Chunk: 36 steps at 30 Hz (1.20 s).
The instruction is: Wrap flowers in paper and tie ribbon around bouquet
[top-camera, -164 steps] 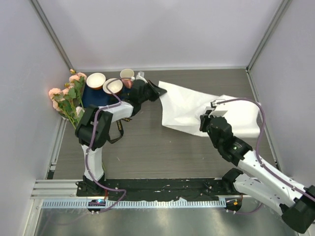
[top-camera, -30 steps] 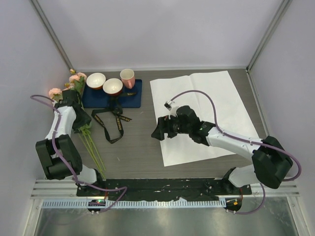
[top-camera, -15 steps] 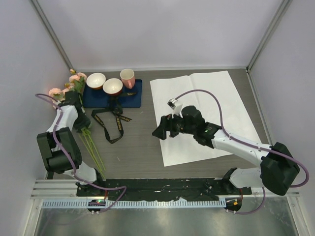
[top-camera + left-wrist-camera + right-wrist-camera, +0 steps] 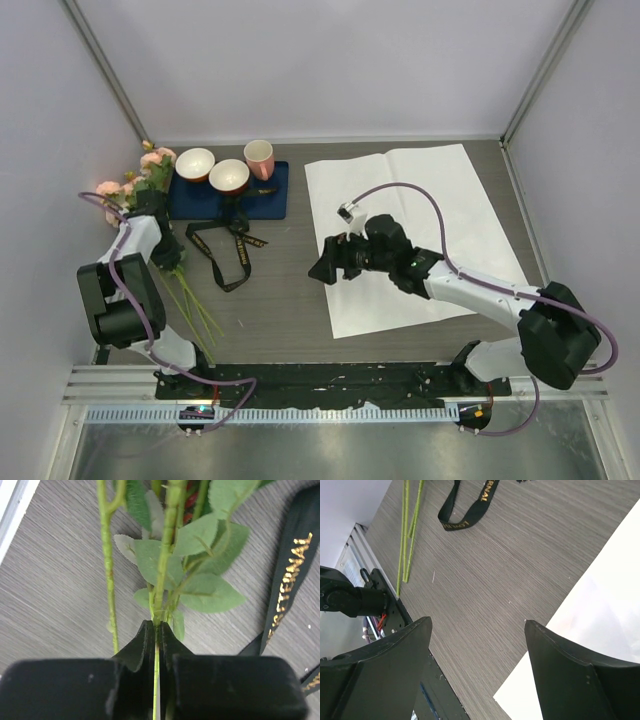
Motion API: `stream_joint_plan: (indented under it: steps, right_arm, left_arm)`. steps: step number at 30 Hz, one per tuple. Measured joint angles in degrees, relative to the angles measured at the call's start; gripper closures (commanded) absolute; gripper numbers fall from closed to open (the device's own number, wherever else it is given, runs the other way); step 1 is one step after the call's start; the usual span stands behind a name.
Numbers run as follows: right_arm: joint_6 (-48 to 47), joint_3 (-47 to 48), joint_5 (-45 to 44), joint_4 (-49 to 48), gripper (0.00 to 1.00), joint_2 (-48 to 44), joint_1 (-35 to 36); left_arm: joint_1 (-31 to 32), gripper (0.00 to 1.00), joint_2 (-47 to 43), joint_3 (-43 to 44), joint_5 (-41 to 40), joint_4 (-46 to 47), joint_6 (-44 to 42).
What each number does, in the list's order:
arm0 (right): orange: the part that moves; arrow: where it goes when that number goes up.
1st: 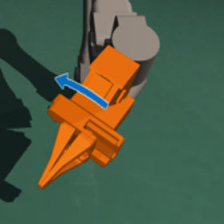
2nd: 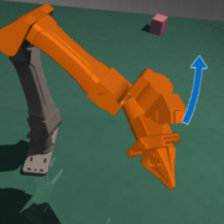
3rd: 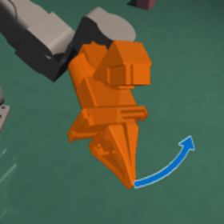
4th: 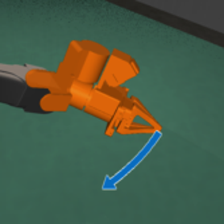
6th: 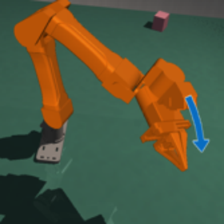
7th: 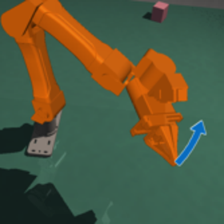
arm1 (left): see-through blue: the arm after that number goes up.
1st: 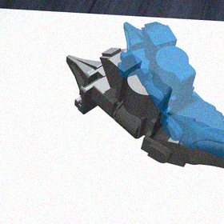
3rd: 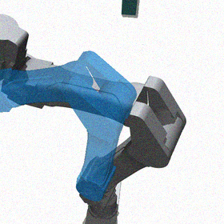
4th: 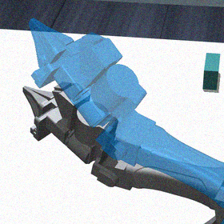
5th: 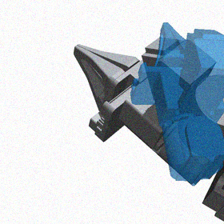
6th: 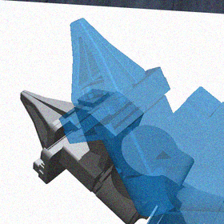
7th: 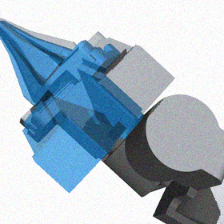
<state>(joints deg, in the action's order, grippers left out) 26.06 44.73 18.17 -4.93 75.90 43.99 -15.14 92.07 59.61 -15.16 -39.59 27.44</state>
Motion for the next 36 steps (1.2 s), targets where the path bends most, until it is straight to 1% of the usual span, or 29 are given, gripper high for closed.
stream_joint_plan:
  steps: [2,4,8,9,10,13,16,18,20,23,27,28,30,31,32,33,34,35,36]
  right_arm:
    - [-0.3,0.2,0.7,0.2,0.18,1.2,-0.2]
    - [-0.4,0.8,1.4,0.8,0.14,2.7,-0.7]
    - [1.4,3.5,4.0,1.4,0.12,4.9,-1.8]
    - [2.4,4.7,5.0,1.5,0.11,5.5,-1.9]
    - [3.4,6.1,5.9,1.4,0.11,5.9,-2.2]
    - [7.0,10.2,8.8,-0.3,0.09,7.0,-3.3]
    - [13.0,13.7,12.3,-6.3,0.09,8.3,-4.8]
    - [16.6,15.0,13.6,-10.4,0.09,9.3,-5.8]
    - [20.1,15.7,13.7,-14.2,0.09,10.3,-6.4]
    - [23.6,15.7,12.9,-17.1,0.1,11.2,-6.7]
    - [26.2,16.0,11.9,-19.8,0.16,13.9,-5.5]
    - [26.7,16.1,11.6,-20.3,0.19,15.2,-5.0]
    - [27.5,16.4,10.8,-20.3,0.32,17.6,-4.0]
    - [27.7,16.8,10.3,-20.0,0.41,18.8,-3.6]
    - [28.0,17.3,9.7,-19.4,0.82,20.0,-3.3]
    - [27.9,17.6,9.2,-18.9,1.0,20.7,-3.1]
    - [27.8,17.8,8.3,-18.4,1.0,21.3,-3.0]
    - [29.6,17.8,8.2,-18.0,1.0,21.4,-3.0]
    - [30.0,18.0,7.3,-17.7,1.0,21.0,-3.0]
  left_arm:
    - [0.5,1.0,-1.8,-0.1,0.5,-0.3,-0.5]
    - [1.5,1.0,-6.1,-0.2,2.1,-1.3,-0.4]
    - [6.3,1.0,-22.6,-0.1,7.4,-2.3,1.1]
    - [8.5,1.0,-26.9,0.0,9.1,-2.1,1.2]
    - [9.3,1.0,-30.1,0.3,11.0,-2.0,1.2]
    - [18.7,1.0,-35.6,0.3,16.4,-0.6,1.0]
    - [26.9,1.0,-38.2,-0.9,22.0,2.2,0.9]
    - [30.2,1.0,-38.6,-2.7,24.3,3.6,1.2]
    - [32.8,1.0,-39.0,-4.9,25.8,4.7,2.5]
    - [36.7,1.0,-38.9,-7.0,26.8,5.9,4.8]
    - [42.8,1.0,-38.2,-7.6,26.7,8.3,6.3]
    - [44.5,1.0,-38.0,-7.6,26.7,9.1,6.6]
    - [46.9,1.0,-37.5,-7.7,26.7,10.6,7.1]
    - [48.1,1.0,-37.2,-7.7,26.5,11.1,7.3]
    - [49.1,1.0,-37.0,-7.7,26.2,11.8,7.6]
    - [49.9,0.96,-36.9,-7.8,26.1,12.3,7.9]
    - [50.6,0.83,-36.9,-7.8,26.0,12.8,8.2]
    - [50.9,0.65,-36.6,-7.8,25.0,12.7,8.2]
    - [51.0,0.41,-36.0,-7.8,24.7,12.7,8.5]
